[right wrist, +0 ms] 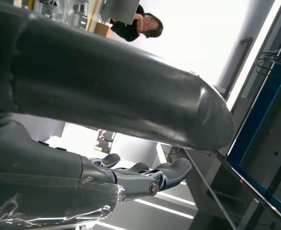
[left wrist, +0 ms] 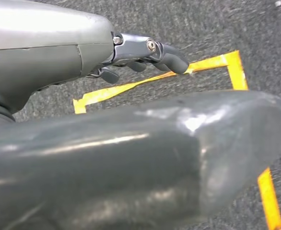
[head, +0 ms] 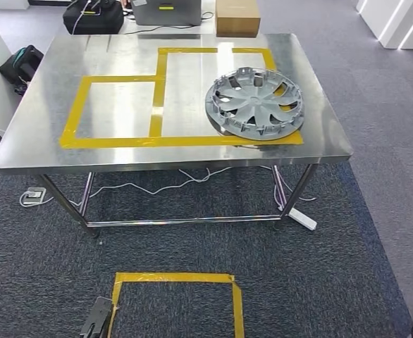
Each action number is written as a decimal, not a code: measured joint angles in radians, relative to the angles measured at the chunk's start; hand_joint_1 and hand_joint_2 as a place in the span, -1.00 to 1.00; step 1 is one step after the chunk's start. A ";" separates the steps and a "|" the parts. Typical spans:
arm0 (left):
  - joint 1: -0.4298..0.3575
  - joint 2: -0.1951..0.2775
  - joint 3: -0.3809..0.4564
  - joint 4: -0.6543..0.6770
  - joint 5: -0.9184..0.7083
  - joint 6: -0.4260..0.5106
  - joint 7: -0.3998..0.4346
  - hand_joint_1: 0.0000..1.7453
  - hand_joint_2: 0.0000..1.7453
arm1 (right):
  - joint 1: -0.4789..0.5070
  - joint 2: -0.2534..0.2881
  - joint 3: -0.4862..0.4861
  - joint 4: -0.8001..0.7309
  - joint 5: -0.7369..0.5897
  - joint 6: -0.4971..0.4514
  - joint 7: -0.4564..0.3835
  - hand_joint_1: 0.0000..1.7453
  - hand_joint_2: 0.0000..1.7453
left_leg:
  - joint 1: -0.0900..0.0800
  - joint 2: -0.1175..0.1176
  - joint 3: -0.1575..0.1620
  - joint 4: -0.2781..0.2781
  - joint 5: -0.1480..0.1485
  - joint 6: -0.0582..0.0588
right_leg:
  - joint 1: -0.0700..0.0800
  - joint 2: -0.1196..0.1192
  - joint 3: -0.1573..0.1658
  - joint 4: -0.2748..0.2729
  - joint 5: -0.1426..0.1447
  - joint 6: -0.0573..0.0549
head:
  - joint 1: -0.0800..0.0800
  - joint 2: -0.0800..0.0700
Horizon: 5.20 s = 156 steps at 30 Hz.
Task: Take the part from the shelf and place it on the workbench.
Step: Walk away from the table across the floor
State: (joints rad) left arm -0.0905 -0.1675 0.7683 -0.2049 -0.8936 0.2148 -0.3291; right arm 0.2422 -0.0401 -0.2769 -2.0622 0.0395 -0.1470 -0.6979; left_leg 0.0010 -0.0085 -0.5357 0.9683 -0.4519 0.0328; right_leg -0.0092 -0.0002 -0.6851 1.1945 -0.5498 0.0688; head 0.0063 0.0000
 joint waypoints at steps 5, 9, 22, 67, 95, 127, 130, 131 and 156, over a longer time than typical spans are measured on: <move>-0.002 -0.003 0.000 0.000 0.000 -0.006 0.018 -1.00 -1.00 | -0.013 0.000 -0.007 -0.001 0.002 -0.007 0.002 -1.00 -1.00 | -0.006 0.001 -0.034 0.002 0.029 -0.002 | 0.002 0.001 0.096 -0.053 0.026 -0.011 | 0.000 0.000; -0.004 -0.011 -0.002 0.000 -0.014 -0.011 0.020 -1.00 -1.00 | -0.032 0.001 -0.008 -0.008 0.003 -0.013 0.004 -1.00 -1.00 | -0.009 0.000 -0.046 0.003 0.049 -0.020 | 0.011 0.002 0.203 -0.225 0.056 -0.027 | 0.001 0.000; -0.012 -0.016 -0.005 0.000 -0.020 0.011 0.004 -1.00 -1.00 | -0.026 0.004 -0.013 -0.016 0.009 -0.012 0.008 -1.00 -1.00 | 0.000 0.001 0.012 0.052 -0.032 -0.057 | 0.003 -0.003 0.112 -0.211 0.125 -0.045 | -0.001 0.000; -0.024 -0.011 -0.019 0.000 -0.037 0.012 -0.015 -1.00 -1.00 | -0.003 0.048 -0.015 -0.004 0.024 -0.050 0.028 -1.00 -1.00 | -0.008 0.002 -0.070 0.008 0.058 -0.022 | 0.007 0.003 0.132 -0.208 0.101 -0.027 | 0.005 0.000; -0.013 -0.012 -0.019 -0.001 -0.037 0.012 -0.014 -1.00 -1.00 | 0.007 0.055 -0.017 -0.003 0.040 -0.062 0.035 -1.00 -1.00 | 0.012 0.002 -0.144 0.215 -0.028 -0.052 | -0.003 -0.008 0.145 -0.191 0.078 -0.049 | 0.003 0.000; -0.011 -0.014 -0.019 -0.001 -0.038 0.011 -0.015 -1.00 -1.00 | 0.002 0.055 -0.014 0.002 0.045 -0.053 0.039 -1.00 -1.00 | 0.004 0.017 -0.172 0.316 -0.118 -0.055 | -0.004 0.036 0.115 -0.184 0.098 -0.054 | 0.003 0.000; -0.010 -0.014 -0.019 -0.001 -0.038 0.011 -0.015 -1.00 -1.00 | 0.002 0.055 -0.014 0.002 0.045 -0.054 0.039 -1.00 -1.00 | 0.005 -0.013 -0.086 0.154 -0.029 -0.043 | -0.004 0.069 0.114 -0.184 0.101 -0.049 | 0.004 0.000; -0.011 -0.014 -0.019 -0.001 -0.038 0.011 -0.015 -1.00 -1.00 | 0.002 0.055 -0.014 0.002 0.046 -0.054 0.040 -1.00 -1.00 | 0.007 -0.031 -0.053 0.088 -0.008 -0.040 | -0.003 0.080 0.112 -0.182 0.102 -0.046 | 0.004 0.000; -0.002 -0.018 -0.019 -0.001 -0.038 0.008 -0.022 -1.00 -1.00 | 0.014 0.055 -0.011 0.008 0.060 -0.059 0.043 -1.00 -1.00 | 0.002 0.018 -0.120 0.260 -0.138 -0.057 | -0.004 0.022 0.106 -0.195 0.117 -0.052 | 0.011 0.000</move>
State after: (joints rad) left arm -0.0928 -0.1855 0.7494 -0.2056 -0.9319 0.2224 -0.3507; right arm 0.2565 0.0153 -0.2877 -2.0541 0.0990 -0.2064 -0.6554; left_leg 0.0026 0.0095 -0.6560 1.2282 -0.5896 -0.0244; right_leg -0.0128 0.0216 -0.5788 0.9991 -0.4329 0.0171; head 0.0169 0.0000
